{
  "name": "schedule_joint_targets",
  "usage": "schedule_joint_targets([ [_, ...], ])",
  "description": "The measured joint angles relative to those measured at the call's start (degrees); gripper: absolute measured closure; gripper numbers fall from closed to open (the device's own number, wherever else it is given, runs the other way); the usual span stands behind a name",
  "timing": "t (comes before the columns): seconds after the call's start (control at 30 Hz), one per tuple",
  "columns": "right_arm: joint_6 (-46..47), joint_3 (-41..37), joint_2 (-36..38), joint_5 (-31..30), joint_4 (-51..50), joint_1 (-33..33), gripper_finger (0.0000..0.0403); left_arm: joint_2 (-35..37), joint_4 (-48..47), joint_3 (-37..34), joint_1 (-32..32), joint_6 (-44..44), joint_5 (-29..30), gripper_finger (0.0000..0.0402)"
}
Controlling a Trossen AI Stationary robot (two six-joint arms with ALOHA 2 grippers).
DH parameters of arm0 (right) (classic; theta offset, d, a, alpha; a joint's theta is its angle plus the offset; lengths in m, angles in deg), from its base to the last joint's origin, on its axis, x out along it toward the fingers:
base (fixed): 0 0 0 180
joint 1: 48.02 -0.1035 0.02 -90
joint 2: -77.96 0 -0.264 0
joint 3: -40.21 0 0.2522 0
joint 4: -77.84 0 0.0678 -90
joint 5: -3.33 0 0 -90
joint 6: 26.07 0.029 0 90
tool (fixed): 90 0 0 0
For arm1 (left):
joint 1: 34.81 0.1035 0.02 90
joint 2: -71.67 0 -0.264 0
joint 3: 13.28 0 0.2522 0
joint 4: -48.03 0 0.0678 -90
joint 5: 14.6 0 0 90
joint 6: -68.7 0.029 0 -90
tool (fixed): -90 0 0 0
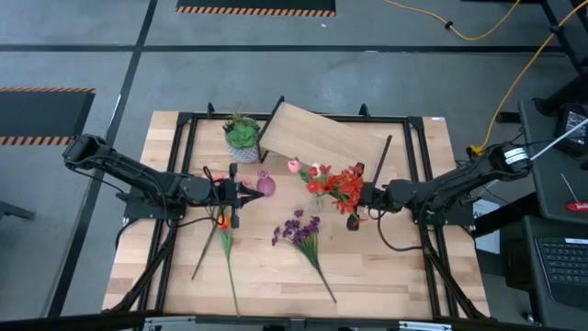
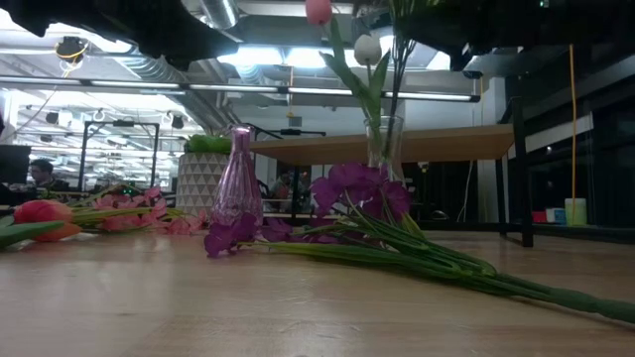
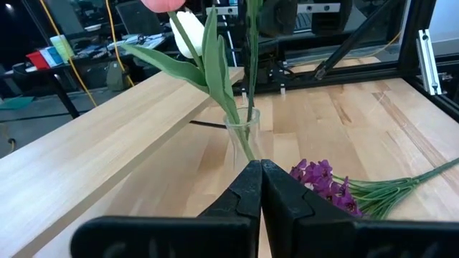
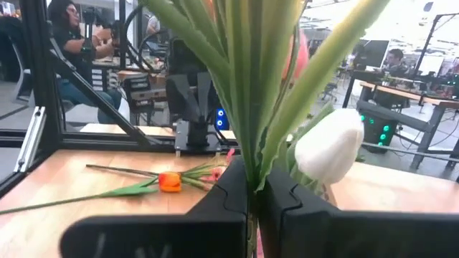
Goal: Pick and place flowers into a vace then onto a shelf
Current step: Put the orange flowers into the transparent vase
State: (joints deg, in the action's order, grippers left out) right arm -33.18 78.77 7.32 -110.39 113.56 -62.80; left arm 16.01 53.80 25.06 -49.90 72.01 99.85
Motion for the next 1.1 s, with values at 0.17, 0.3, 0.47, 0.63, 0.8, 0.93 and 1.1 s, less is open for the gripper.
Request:
schedule_joint_targets([
  [0.17,0.03,0.00,-1.91,-0.02,0.14,0.00,0.0396,0.00,-0.02,0.00,0.00,-0.02,-0.04,0.0400],
  [0.3,0.02,0.00,-2.96,-0.04,0.62,0.00,0.0397,0.00,-0.02,0.00,0.00,-0.02,-0.04,0.0398],
  [0.47,-0.66,0.00,-4.64,-0.09,2.24,0.00,0.0395,0.00,-0.02,0.00,0.00,-0.04,-0.07,0.0398],
  [0.63,-1.98,0.00,-6.31,-0.04,3.88,0.64,0.0391,0.00,-0.02,0.00,0.00,-0.07,-0.09,0.0399],
  [0.8,-0.47,0.00,-6.55,-0.11,2.75,1.66,0.0386,0.00,-0.02,0.00,0.00,-0.15,-0.09,0.0396],
  [0.93,0.31,0.00,-6.55,-0.09,2.81,1.66,0.0364,0.00,-0.04,0.00,0.00,-0.15,-0.09,0.0400],
  [1.1,-0.05,0.00,-6.55,-0.09,2.82,1.66,0.0318,0.00,-0.04,0.00,0.00,-0.17,-0.09,0.0397],
])
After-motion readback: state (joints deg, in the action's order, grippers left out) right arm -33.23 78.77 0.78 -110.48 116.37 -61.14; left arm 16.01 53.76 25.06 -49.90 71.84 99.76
